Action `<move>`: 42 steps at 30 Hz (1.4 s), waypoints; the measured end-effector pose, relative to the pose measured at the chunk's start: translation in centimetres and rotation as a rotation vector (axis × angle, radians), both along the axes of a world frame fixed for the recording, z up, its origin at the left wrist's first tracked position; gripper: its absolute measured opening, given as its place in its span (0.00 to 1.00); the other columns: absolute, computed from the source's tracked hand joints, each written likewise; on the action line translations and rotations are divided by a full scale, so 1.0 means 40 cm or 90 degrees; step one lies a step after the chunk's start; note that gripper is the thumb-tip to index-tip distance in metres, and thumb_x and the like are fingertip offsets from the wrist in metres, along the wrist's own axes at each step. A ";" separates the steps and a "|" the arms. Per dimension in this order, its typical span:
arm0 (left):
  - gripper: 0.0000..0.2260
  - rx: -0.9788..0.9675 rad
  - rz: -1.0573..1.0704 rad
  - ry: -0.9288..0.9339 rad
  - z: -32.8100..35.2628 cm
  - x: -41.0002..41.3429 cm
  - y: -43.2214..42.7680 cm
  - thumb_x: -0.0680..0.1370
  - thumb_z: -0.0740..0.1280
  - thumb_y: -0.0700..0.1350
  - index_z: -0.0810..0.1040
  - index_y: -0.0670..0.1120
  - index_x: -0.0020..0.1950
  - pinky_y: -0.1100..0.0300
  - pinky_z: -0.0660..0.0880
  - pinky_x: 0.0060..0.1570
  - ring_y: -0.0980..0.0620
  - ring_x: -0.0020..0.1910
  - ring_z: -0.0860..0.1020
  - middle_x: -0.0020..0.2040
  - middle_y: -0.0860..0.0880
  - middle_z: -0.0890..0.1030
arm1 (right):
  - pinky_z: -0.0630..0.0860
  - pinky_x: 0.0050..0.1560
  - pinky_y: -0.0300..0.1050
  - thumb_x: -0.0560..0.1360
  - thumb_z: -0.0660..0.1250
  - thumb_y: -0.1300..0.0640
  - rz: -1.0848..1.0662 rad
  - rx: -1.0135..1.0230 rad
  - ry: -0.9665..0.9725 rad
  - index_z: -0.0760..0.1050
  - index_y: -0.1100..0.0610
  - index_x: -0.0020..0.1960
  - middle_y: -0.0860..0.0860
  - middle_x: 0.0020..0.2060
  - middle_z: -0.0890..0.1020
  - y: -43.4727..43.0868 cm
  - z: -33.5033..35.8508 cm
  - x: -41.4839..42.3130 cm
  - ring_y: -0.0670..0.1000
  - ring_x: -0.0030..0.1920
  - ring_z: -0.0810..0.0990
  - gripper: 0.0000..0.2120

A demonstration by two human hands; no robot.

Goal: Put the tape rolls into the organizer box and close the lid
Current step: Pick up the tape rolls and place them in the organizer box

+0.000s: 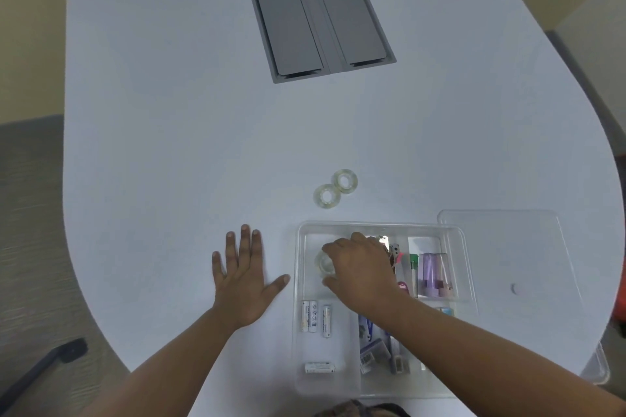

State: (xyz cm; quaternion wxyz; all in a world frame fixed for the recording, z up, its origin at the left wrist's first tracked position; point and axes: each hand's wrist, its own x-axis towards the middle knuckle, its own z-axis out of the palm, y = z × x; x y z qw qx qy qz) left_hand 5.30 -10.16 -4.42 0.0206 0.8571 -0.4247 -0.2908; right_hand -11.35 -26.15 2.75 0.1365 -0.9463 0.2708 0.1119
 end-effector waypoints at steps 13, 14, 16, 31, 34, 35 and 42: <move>0.37 -0.148 0.118 0.017 0.050 -0.007 -0.036 0.75 0.63 0.63 0.56 0.47 0.77 0.44 0.48 0.73 0.47 0.78 0.47 0.79 0.47 0.51 | 0.61 0.71 0.50 0.76 0.65 0.43 -0.146 -0.026 -0.215 0.68 0.54 0.71 0.51 0.74 0.67 -0.050 -0.013 -0.137 0.52 0.75 0.62 0.28; 0.31 -0.199 0.156 0.024 0.071 -0.002 -0.060 0.75 0.65 0.59 0.64 0.45 0.74 0.45 0.55 0.72 0.46 0.76 0.56 0.77 0.46 0.60 | 0.59 0.73 0.50 0.77 0.63 0.41 -0.150 -0.031 -0.206 0.65 0.54 0.73 0.51 0.76 0.64 -0.053 -0.021 -0.148 0.51 0.77 0.58 0.30; 0.24 -0.274 0.213 0.086 0.118 0.004 -0.123 0.76 0.67 0.54 0.71 0.44 0.69 0.48 0.66 0.68 0.46 0.69 0.69 0.70 0.45 0.72 | 0.55 0.75 0.50 0.78 0.59 0.39 -0.141 -0.033 -0.194 0.59 0.54 0.76 0.51 0.77 0.60 -0.059 -0.036 -0.167 0.51 0.78 0.54 0.32; 0.23 -0.079 0.059 0.041 0.171 -0.031 -0.467 0.69 0.74 0.52 0.73 0.42 0.58 0.48 0.76 0.51 0.42 0.56 0.75 0.57 0.42 0.73 | 0.50 0.77 0.52 0.80 0.55 0.40 -0.112 -0.007 -0.210 0.49 0.52 0.79 0.49 0.80 0.51 -0.066 -0.093 -0.191 0.51 0.79 0.49 0.33; 0.21 -0.048 0.019 -0.011 0.161 -0.030 -0.471 0.70 0.73 0.53 0.74 0.44 0.57 0.50 0.76 0.49 0.43 0.55 0.75 0.56 0.43 0.74 | 0.49 0.77 0.51 0.80 0.55 0.40 -0.116 -0.003 -0.206 0.48 0.52 0.79 0.49 0.79 0.51 -0.067 -0.092 -0.191 0.51 0.79 0.48 0.33; 0.20 -0.040 0.006 -0.029 0.160 -0.028 -0.471 0.71 0.72 0.53 0.74 0.45 0.58 0.51 0.75 0.49 0.43 0.55 0.75 0.56 0.44 0.74 | 0.49 0.77 0.51 0.80 0.56 0.41 -0.117 -0.002 -0.205 0.48 0.51 0.79 0.49 0.79 0.51 -0.067 -0.092 -0.192 0.51 0.79 0.48 0.33; 0.21 -0.155 0.027 0.006 0.206 -0.006 -0.437 0.66 0.72 0.52 0.76 0.50 0.58 0.54 0.74 0.44 0.46 0.51 0.76 0.52 0.49 0.77 | 0.50 0.77 0.52 0.80 0.56 0.41 -0.121 0.007 -0.201 0.48 0.51 0.79 0.48 0.79 0.51 -0.067 -0.091 -0.189 0.50 0.79 0.48 0.33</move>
